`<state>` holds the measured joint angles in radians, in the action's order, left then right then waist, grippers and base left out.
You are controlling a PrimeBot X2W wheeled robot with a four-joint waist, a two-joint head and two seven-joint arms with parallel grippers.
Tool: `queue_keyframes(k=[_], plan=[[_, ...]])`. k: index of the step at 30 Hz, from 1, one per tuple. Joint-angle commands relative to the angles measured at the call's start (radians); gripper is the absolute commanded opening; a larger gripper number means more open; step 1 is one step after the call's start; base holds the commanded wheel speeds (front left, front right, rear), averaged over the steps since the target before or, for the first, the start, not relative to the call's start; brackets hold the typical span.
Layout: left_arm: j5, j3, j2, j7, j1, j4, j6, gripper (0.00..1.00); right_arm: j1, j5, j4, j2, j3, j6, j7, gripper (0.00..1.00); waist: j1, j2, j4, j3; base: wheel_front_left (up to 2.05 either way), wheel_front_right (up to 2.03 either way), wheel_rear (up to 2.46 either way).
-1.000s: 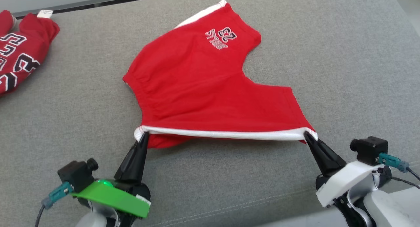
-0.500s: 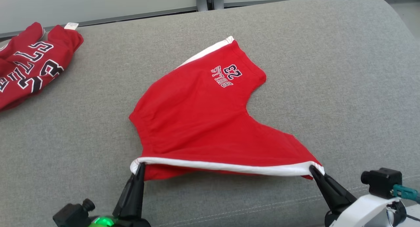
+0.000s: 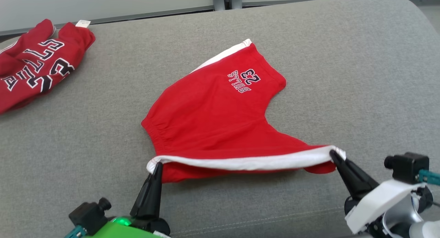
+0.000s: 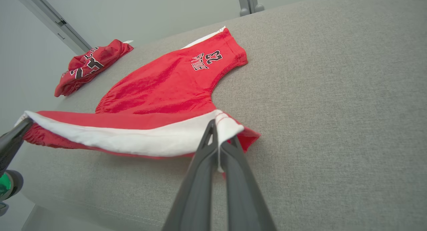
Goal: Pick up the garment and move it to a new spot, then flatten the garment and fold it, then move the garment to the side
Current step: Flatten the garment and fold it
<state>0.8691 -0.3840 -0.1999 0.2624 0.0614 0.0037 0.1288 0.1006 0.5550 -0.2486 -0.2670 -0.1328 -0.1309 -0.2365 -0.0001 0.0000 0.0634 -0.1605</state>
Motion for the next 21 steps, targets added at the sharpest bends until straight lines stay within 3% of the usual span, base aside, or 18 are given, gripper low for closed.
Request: queue_keyframes(k=[1, 10, 21], plan=[[0.004, -0.003, 0.009, 0.003, -0.033, 0.014, 0.003, 0.00, -0.039, 0.005, 0.017, -0.013, 0.003, 0.000, -0.003, 0.00, 0.0001, 0.0000, -0.015, -0.010, 0.00, 0.00, 0.00], [0.025, -0.023, 0.078, 0.003, -0.208, 0.149, 0.002, 0.00, -0.275, 0.029, 0.172, -0.068, 0.025, 0.000, -0.048, 0.00, 0.0001, 0.0000, -0.102, -0.069, 0.00, 0.00, 0.00], [0.025, -0.073, 0.139, -0.039, -0.466, 0.321, -0.062, 0.00, -0.609, 0.050, 0.402, -0.133, -0.031, 0.000, -0.126, 0.00, 0.0001, 0.0000, -0.209, -0.152, 0.00, 0.00, 0.00]])
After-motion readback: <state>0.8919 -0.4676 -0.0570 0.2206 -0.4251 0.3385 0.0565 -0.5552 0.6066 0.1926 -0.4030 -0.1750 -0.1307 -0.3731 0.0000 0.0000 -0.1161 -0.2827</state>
